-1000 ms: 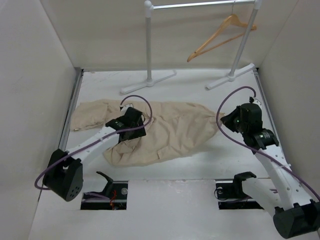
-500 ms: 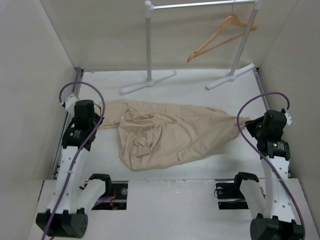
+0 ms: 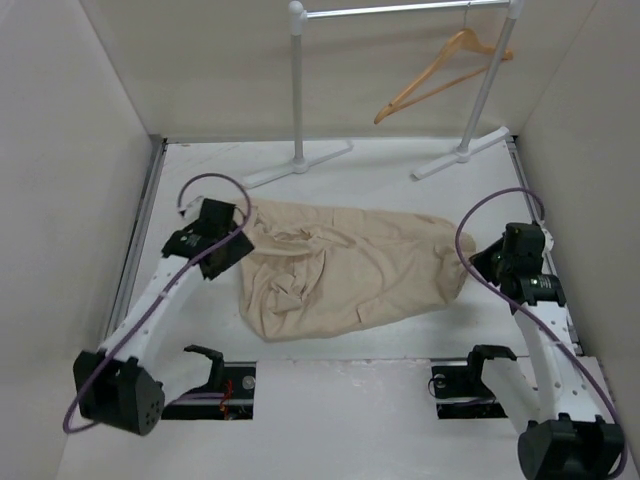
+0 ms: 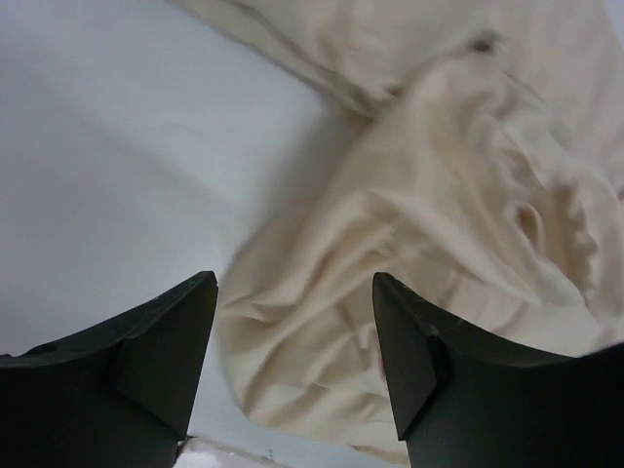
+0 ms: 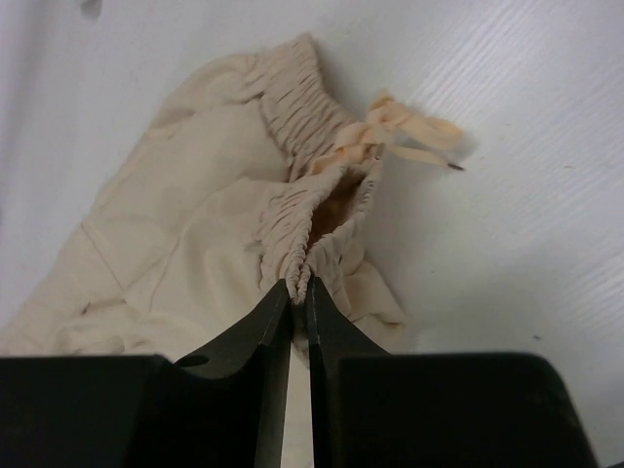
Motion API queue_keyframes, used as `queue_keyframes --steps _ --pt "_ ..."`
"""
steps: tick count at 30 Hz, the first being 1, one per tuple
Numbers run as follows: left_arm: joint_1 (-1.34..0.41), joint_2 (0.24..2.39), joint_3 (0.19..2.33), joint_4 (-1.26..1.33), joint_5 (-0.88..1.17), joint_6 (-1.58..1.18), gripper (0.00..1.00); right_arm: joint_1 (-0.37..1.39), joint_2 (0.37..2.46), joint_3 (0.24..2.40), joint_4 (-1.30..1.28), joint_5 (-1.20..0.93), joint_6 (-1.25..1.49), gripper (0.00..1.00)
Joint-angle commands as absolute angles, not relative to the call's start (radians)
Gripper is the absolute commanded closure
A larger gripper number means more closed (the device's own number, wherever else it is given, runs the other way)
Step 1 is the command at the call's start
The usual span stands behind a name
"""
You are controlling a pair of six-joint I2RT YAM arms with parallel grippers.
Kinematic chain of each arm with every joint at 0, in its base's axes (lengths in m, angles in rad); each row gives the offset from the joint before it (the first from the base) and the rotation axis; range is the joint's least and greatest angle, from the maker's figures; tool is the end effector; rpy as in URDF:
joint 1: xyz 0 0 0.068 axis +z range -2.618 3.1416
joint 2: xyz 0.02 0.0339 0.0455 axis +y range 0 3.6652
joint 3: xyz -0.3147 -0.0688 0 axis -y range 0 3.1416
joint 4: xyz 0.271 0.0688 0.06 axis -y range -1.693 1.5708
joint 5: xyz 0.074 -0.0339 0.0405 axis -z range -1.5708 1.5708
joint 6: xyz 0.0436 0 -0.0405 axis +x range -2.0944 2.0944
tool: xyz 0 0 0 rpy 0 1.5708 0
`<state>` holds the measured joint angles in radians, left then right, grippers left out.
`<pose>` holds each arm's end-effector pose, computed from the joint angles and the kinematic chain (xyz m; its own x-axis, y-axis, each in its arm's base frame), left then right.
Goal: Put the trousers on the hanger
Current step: Flatten out the trousers at the center of the board.
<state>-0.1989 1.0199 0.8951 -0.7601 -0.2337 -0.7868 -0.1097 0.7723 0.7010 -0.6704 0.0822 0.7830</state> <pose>0.2033 -0.0307 0.3174 -0.5700 -0.5878 -0.5741 -0.5030 0.8021 -0.3219 0.1544 -0.0206 0.2943 -0.3565 0.7465 -0.5617 0.5937 0.6453 0.4808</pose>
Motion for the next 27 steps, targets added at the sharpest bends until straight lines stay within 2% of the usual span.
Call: queue_keyframes --steps 1,5,7,16,17,18,19,20,21,23,27 --pt "-0.388 1.164 0.997 -0.585 -0.211 -0.761 0.35 -0.021 0.79 0.674 -0.586 0.054 0.785 0.83" --pt "-0.528 1.371 1.149 -0.568 -0.31 -0.6 0.28 0.07 0.799 0.657 -0.565 0.057 0.801 0.82" --pt "-0.562 1.454 1.212 -0.598 -0.322 -0.559 0.27 0.103 0.801 0.655 -0.563 0.063 0.808 0.82" --pt "-0.541 1.675 1.296 -0.6 -0.391 -0.529 0.3 0.142 0.77 0.638 -0.56 0.06 0.807 0.83" --pt "-0.536 1.686 1.307 -0.595 -0.391 -0.528 0.34 0.143 0.766 0.634 -0.56 0.057 0.805 0.83" --pt "-0.535 1.69 1.315 -0.592 -0.397 -0.528 0.46 0.146 0.759 0.629 -0.56 0.055 0.805 0.83" --pt "-0.53 1.689 1.318 -0.591 -0.402 -0.528 0.65 0.148 0.753 0.623 -0.56 0.055 0.805 0.83" --pt "-0.522 1.675 1.318 -0.601 -0.405 -0.535 0.8 0.151 0.747 0.615 -0.56 0.054 0.805 0.83" --pt "-0.512 1.646 1.309 -0.61 -0.41 -0.54 0.89 0.153 0.741 0.609 -0.56 0.054 0.804 0.83" --pt "-0.486 1.55 1.257 -0.635 -0.434 -0.557 0.95 0.154 0.729 0.595 -0.563 0.054 0.801 0.83" --pt "-0.374 1.262 1.109 -0.78 -0.475 -0.652 0.98 0.151 0.674 0.572 -0.589 0.045 0.802 0.84"
